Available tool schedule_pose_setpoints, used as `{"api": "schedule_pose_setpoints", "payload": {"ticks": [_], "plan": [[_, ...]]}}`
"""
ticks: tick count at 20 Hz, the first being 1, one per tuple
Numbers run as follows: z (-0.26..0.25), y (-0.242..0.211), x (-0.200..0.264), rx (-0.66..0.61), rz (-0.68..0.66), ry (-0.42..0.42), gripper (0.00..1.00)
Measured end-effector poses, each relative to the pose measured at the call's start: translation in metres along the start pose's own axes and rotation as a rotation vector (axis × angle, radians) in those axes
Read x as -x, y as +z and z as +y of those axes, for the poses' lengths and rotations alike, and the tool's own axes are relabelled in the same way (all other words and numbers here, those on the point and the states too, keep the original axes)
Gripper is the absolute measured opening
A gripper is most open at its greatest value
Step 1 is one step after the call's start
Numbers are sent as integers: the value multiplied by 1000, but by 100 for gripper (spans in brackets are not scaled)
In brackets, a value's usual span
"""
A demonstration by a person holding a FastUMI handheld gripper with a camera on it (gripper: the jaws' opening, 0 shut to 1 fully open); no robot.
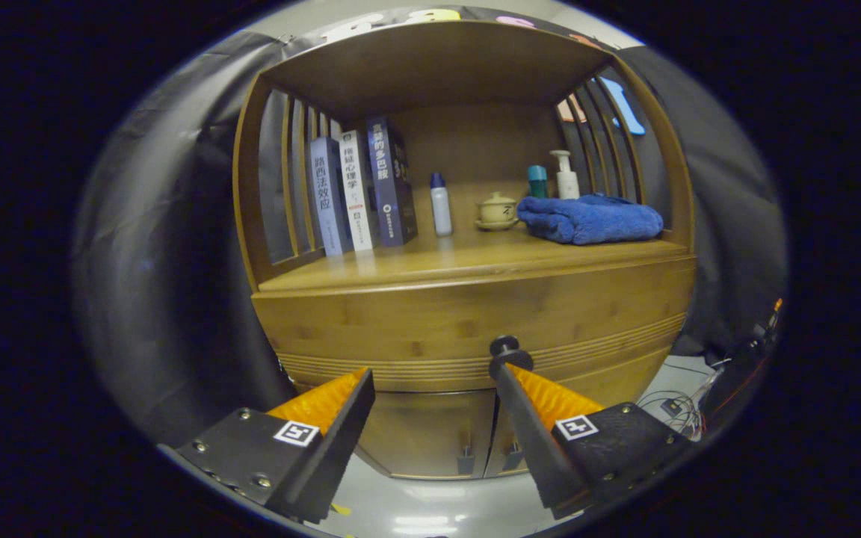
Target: Pull open the drawer, take out the items inside it, and place them on the countertop above the cabinet.
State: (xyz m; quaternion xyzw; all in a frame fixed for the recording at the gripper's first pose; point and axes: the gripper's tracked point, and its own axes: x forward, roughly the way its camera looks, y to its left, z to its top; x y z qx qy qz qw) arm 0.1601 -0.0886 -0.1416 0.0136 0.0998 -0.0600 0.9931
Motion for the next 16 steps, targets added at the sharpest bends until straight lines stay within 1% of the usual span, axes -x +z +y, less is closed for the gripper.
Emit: {"api": "schedule_pose_setpoints", "payload": {"ticks": [3,5,6,8,9,10,11,12,14,16], "plan": [[0,-9,-14,37,5,-12,99],[-8,-11,-24,38,14,-35,99],[-15,-3,-22,39,-16,-61,91],[-28,4,-21,46,-55,-88,74],[-36,10,-21,60,-80,-114,74],[-43,7,-21,70,-66,-127,74],[-41,12,-16,62,-103,-130,74],[-43,9,-22,71,-90,-146,74],[-44,7,-21,150,-66,-153,73],[-43,12,-26,173,-98,-136,72]]}}
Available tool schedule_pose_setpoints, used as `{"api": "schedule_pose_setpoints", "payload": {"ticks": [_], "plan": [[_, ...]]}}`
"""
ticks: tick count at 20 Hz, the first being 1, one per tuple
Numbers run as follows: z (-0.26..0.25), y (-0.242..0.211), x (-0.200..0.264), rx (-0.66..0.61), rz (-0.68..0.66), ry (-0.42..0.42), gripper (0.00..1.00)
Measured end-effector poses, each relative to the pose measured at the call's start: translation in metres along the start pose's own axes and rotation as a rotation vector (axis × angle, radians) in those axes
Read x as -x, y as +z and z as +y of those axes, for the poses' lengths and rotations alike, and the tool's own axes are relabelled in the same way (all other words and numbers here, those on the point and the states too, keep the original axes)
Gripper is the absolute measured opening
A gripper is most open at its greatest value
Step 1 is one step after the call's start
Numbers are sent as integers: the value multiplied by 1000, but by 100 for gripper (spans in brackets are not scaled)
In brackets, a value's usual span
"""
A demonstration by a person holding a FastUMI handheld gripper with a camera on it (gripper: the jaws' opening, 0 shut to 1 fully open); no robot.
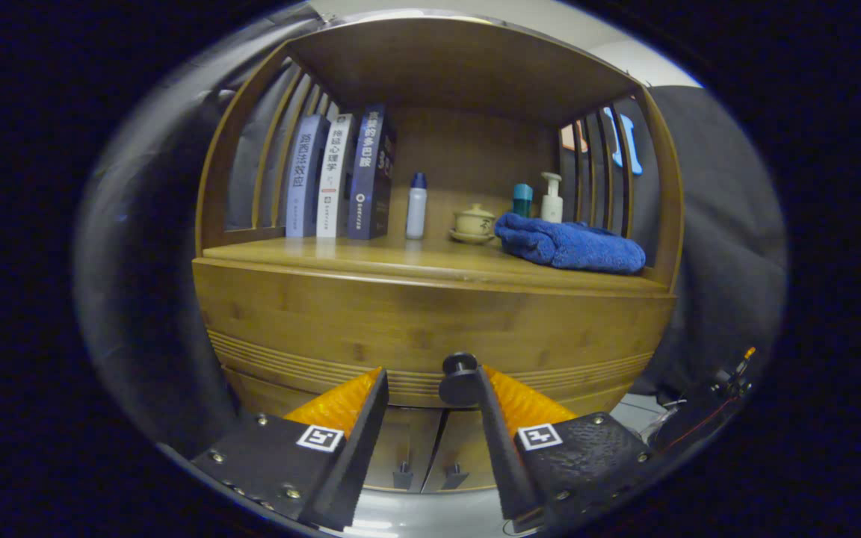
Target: Pull open the drawer, take out the items inside it, and place them on the countertop above the cabinet.
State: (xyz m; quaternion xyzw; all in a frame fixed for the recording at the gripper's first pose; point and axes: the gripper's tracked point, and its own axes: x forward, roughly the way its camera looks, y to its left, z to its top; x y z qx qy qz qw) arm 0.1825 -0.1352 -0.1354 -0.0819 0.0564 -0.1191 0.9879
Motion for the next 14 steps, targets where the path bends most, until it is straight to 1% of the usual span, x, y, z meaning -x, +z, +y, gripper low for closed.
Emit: {"api": "schedule_pose_setpoints", "payload": {"ticks": [1,2,3,5,6,7,8,9,10,13,14], "plan": [[-6,-3,-2,15,19,-10,72],[-5,3,6,-9,1,-7,71],[-5,-1,6,-20,30,-1,70],[-22,-8,1,-25,28,-54,69],[-28,-15,-4,-27,59,-60,73],[-30,-14,-9,-60,71,-48,77],[-26,-13,-15,-101,67,-24,77],[-24,-8,-24,-127,54,-8,70],[-19,-9,-32,-157,77,15,62],[-23,-9,-36,-261,77,39,40],[-25,-8,-37,-296,63,45,41]]}}
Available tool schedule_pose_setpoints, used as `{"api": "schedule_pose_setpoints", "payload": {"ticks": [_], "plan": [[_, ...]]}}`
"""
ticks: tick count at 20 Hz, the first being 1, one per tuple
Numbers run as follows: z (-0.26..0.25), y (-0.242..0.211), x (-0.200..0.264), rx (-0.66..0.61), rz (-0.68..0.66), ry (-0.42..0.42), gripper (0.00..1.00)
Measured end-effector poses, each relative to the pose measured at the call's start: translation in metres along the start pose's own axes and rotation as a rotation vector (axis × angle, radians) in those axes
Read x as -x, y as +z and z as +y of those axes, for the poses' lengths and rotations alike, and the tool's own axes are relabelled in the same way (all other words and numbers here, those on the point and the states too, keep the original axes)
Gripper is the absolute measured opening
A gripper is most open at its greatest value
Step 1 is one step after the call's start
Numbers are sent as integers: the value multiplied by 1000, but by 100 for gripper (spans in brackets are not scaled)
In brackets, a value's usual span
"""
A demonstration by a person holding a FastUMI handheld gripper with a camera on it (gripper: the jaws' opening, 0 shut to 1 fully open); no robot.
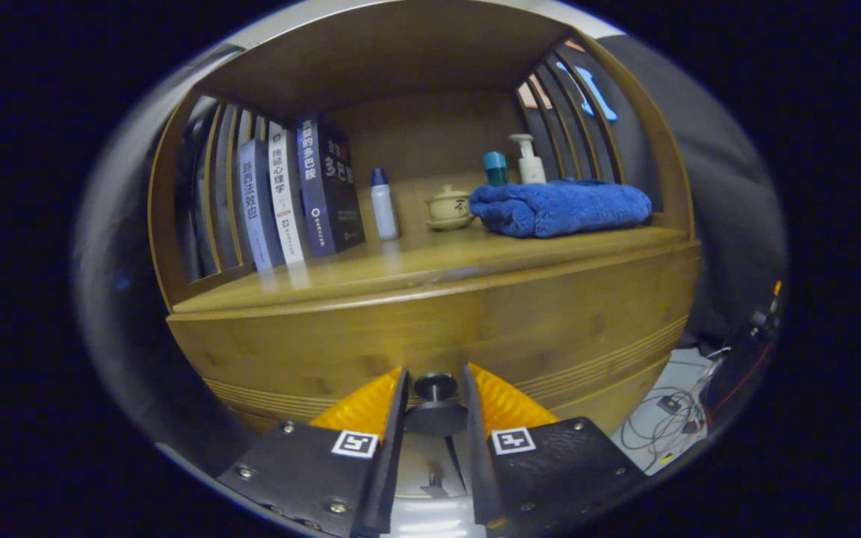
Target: Pull open the drawer, take out the items inside it, and place them on the countertop above the cabinet.
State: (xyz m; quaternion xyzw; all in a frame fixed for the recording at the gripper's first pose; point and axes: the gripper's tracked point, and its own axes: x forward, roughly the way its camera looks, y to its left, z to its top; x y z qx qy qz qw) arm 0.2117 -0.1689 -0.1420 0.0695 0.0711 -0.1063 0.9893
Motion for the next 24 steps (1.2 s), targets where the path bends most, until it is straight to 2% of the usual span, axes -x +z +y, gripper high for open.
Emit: {"api": "schedule_pose_setpoints", "payload": {"ticks": [2,4,7,10,13,14,15,17,19,20,21,24], "plan": [[1,-2,1,-42,31,19,41],[2,1,2,17,36,37,41],[2,-3,11,119,52,17,26],[4,-6,37,170,35,-5,25],[12,0,66,269,-12,14,25],[22,4,95,284,-49,28,25],[26,9,94,291,-49,38,7],[25,-6,103,321,6,56,7],[2,10,100,308,-53,-24,5],[-6,12,95,288,-62,-46,1],[-13,12,90,259,-51,-62,2],[-9,11,72,210,-20,-26,53]]}}
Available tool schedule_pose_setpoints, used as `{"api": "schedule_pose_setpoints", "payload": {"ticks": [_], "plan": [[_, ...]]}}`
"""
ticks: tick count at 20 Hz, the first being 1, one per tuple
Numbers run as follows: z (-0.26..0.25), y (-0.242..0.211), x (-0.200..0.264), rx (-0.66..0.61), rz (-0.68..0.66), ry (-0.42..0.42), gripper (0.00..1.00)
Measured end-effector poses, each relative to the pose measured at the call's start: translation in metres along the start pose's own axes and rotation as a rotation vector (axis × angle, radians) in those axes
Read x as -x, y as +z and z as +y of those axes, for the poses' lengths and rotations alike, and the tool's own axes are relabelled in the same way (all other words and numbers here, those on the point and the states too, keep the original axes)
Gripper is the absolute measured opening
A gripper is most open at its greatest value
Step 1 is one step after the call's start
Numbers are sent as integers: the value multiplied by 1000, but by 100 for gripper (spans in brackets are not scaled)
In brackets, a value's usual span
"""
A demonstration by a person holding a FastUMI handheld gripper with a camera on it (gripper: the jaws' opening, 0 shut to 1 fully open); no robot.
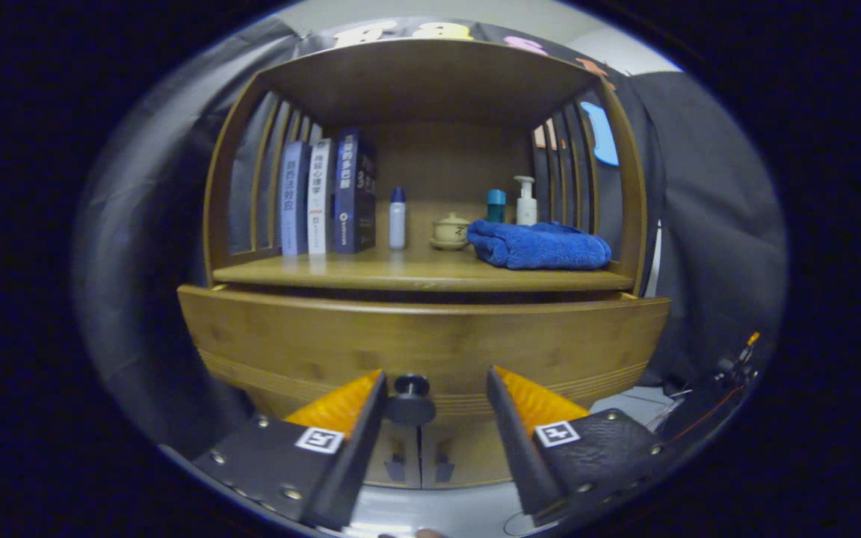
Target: Pull open the drawer, take out the items inside it, and place them on the countertop above the cabinet.
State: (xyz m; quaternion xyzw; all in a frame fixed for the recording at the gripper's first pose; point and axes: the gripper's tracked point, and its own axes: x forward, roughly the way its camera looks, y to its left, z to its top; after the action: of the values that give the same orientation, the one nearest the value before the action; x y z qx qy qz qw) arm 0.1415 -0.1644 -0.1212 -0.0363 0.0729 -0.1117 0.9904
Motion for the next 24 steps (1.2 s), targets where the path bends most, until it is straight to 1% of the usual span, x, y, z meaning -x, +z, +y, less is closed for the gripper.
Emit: {"api": "schedule_pose_setpoints", "payload": {"ticks": [1,2,3,4,5,6,7,8,10,11,12,13,15,16,18,20,21,24], "plan": [[-2,-2,-12,-12,21,1,71],[-2,-11,-15,-16,82,-12,88],[0,1,-2,-14,40,-7,87],[9,0,-21,-35,24,39,66],[21,4,-22,-78,5,92,45],[23,2,-19,-91,12,78,25],[22,0,-20,-76,5,69,4],[23,0,-15,-28,-1,63,5],[35,0,-4,43,-19,83,4],[31,4,1,91,-45,48,5],[23,6,7,118,-72,21,2],[23,6,6,115,-75,20,2],[34,3,10,53,-84,80,2],[33,1,9,24,-82,88,17],[16,-3,8,11,-56,22,46],[6,-11,4,-9,-42,-17,75],[3,-17,2,-21,-29,-24,75],[6,-25,-6,-41,-9,5,76]]}}
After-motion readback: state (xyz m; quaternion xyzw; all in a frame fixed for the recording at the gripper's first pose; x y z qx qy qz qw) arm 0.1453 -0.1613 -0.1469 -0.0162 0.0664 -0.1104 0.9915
